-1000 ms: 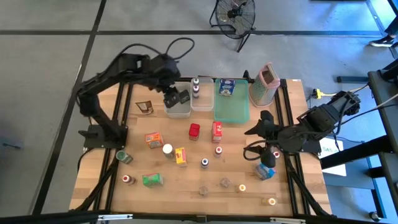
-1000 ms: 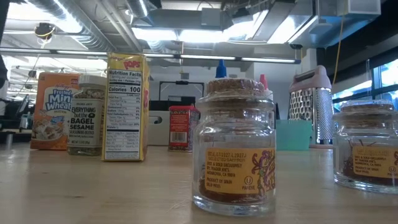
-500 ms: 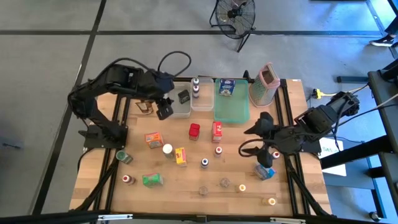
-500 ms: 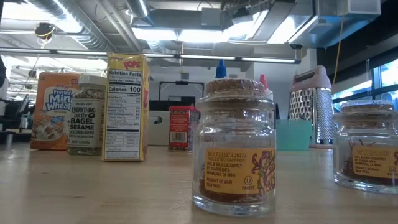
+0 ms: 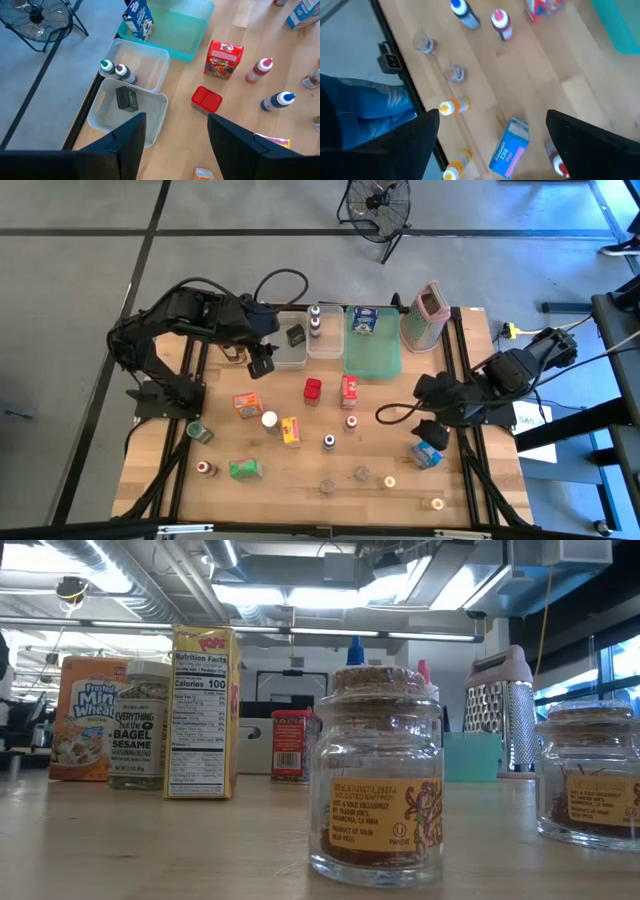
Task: Pick & Place Kitchen Items
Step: Put the light blue cereal box into the green bin
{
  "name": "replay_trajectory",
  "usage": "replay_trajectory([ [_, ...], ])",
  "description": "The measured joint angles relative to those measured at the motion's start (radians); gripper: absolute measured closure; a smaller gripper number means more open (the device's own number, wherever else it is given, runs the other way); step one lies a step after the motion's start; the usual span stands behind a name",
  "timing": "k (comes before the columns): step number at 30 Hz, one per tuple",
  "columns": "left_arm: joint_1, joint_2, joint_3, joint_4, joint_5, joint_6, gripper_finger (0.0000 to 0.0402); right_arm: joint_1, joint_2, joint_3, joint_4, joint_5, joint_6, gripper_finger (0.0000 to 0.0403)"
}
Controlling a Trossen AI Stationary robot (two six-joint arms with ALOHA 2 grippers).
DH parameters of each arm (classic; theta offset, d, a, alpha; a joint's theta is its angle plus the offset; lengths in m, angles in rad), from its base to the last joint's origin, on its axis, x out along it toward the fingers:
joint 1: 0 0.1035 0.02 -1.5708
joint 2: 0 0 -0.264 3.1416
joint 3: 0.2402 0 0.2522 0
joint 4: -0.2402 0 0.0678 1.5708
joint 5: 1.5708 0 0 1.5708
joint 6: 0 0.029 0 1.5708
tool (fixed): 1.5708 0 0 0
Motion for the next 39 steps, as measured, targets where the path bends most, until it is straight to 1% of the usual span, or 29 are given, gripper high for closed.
replay_trajectory([
  [6,0.0,-0.002,0.0,0.0,0.016,0.023,0.0196,0.012,0.071,0.0,-0.064,-0.119,0.095,0.0034],
  [12,0.006,-0.006,0.0,0.0,0.045,0.12,0.0194,0.054,0.135,0.0,-0.148,-0.199,0.208,0.0034],
  [16,0.029,-0.009,0.0,0.0,0.073,0.188,0.0194,0.092,0.146,-0.01,-0.153,-0.173,0.223,0.0034],
  [18,0.044,-0.014,0.0,0.0,0.122,0.191,0.0194,0.1,0.146,-0.029,-0.155,-0.17,0.245,0.0034],
  [22,0.058,-0.042,0.0,0.0,0.216,0.212,0.0194,0.116,0.146,-0.085,-0.152,-0.198,0.296,0.0034],
  [30,0.058,-0.097,0.0,0.0,0.229,0.24,0.0194,0.133,0.146,-0.192,-0.048,-0.2,0.313,0.0034],
  [34,0.058,-0.119,0.0,0.0,0.275,0.214,0.0194,0.133,0.146,-0.225,-0.037,-0.194,0.313,0.0034],
  [39,0.041,-0.151,0.0,0.0,0.283,0.161,0.0194,0.133,0.146,-0.264,-0.025,-0.194,0.315,0.0034],
])
